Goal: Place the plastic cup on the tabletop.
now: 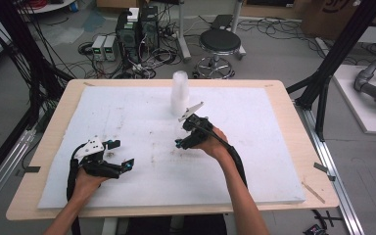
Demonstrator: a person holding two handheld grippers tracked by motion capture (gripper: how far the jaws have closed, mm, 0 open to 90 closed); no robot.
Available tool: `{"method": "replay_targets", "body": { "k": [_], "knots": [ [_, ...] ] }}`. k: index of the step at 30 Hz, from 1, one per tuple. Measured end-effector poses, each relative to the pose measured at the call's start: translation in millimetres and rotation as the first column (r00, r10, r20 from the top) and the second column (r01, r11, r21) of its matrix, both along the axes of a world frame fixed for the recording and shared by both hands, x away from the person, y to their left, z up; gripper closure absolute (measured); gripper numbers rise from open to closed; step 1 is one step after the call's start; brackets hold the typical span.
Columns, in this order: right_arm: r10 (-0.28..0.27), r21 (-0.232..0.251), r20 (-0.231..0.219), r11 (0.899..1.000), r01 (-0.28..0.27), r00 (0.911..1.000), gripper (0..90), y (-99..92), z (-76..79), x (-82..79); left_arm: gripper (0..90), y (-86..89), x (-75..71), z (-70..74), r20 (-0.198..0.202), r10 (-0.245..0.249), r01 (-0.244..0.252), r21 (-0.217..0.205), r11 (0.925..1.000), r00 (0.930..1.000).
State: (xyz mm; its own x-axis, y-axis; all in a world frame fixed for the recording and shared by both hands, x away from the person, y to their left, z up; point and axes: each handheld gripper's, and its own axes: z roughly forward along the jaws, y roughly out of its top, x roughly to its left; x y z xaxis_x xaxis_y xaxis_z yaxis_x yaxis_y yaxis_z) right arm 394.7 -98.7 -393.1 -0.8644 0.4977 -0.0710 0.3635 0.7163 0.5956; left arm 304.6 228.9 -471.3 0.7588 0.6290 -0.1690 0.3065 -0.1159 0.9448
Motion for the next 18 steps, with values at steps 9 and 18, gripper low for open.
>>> {"method": "replay_targets", "body": {
  "k": [9,18],
  "knots": [
    [-0.023,0.003,-0.007,1.0,0.023,0.9997,32.9,9.4,-11.6,5.6,2.2,-0.5,-0.1,-0.1,0.0,0.0,0.0,0.005,1.0,1.0],
    [-0.027,0.011,0.006,1.0,0.027,0.9996,28.0,12.7,-15.9,7.7,2.2,-0.3,0.2,-0.1,-0.001,0.003,-0.003,0.004,1.0,1.0]
  ]
}}
